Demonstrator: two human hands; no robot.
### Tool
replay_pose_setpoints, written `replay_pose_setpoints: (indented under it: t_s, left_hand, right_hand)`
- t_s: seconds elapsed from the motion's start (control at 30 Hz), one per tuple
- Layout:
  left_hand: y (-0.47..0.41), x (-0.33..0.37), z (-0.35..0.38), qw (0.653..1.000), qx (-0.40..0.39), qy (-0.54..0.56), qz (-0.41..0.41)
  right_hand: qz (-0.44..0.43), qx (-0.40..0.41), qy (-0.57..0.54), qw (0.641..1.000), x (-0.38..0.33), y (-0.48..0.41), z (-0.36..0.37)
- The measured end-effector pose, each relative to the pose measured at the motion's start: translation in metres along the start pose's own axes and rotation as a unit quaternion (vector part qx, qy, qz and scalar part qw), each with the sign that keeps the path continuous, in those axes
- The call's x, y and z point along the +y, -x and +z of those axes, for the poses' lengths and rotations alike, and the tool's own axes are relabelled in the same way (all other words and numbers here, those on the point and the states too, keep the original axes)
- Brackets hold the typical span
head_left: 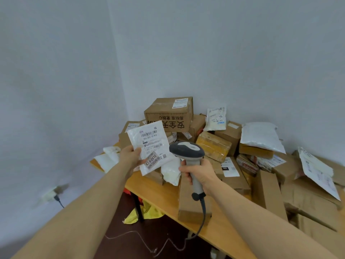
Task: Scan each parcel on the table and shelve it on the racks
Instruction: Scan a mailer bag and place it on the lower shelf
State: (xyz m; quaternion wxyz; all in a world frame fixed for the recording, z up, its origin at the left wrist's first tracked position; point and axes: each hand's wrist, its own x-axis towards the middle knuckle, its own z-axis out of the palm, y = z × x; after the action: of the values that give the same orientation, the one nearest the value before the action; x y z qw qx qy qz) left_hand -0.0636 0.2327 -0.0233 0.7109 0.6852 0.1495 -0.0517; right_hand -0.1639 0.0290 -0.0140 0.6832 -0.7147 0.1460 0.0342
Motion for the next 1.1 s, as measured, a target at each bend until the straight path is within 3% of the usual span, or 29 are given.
replay_pose_setpoints:
  t_s: [0.7,1.0,1.1]
  left_hand:
    - [-0.004,0.001,-0.03,0.999,0.04,-0.009,0.027]
    - [0.009,-0.014,-0.057,0.999,0.045,0.024,-0.018]
    - [0.024,-0.032,-0.08,0.996,0.059,0.036,-0.052]
  right_hand:
    - [0.011,-0.011,0.07,0.997,-0.003,-0.002,0.025]
    - [0.017,0.041,-0.029,0.999,0.001,-0.015,0.045]
    - [0.026,0.024,-0.052,0.998,0.017,-0.019,0.064]
